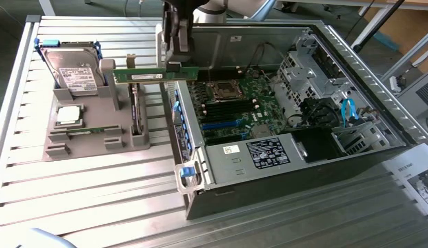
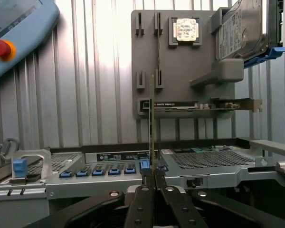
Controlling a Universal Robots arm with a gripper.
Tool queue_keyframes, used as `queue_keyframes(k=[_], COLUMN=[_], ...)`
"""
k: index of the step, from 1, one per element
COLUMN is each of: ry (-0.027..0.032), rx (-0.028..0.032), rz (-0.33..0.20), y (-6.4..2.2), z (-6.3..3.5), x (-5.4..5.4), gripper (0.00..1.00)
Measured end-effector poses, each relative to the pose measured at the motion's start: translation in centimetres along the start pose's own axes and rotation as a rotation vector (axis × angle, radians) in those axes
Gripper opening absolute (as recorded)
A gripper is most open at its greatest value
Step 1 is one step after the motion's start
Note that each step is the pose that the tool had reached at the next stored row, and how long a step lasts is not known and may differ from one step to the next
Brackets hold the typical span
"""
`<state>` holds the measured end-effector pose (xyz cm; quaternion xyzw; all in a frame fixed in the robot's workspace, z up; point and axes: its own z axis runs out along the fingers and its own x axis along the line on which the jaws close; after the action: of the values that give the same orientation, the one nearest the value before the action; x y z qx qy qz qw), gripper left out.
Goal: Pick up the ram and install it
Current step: 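Pick up the ram and move it above insertion slot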
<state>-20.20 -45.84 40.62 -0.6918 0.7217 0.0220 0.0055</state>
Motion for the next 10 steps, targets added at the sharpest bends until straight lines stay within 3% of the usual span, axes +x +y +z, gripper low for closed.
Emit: queue_keyframes(k=[10], ry=[-0.0001], rx=[0.0], rz=[0.0], y=[-1.8], z=[-0.04], x=[-0.1], gripper=[0.12])
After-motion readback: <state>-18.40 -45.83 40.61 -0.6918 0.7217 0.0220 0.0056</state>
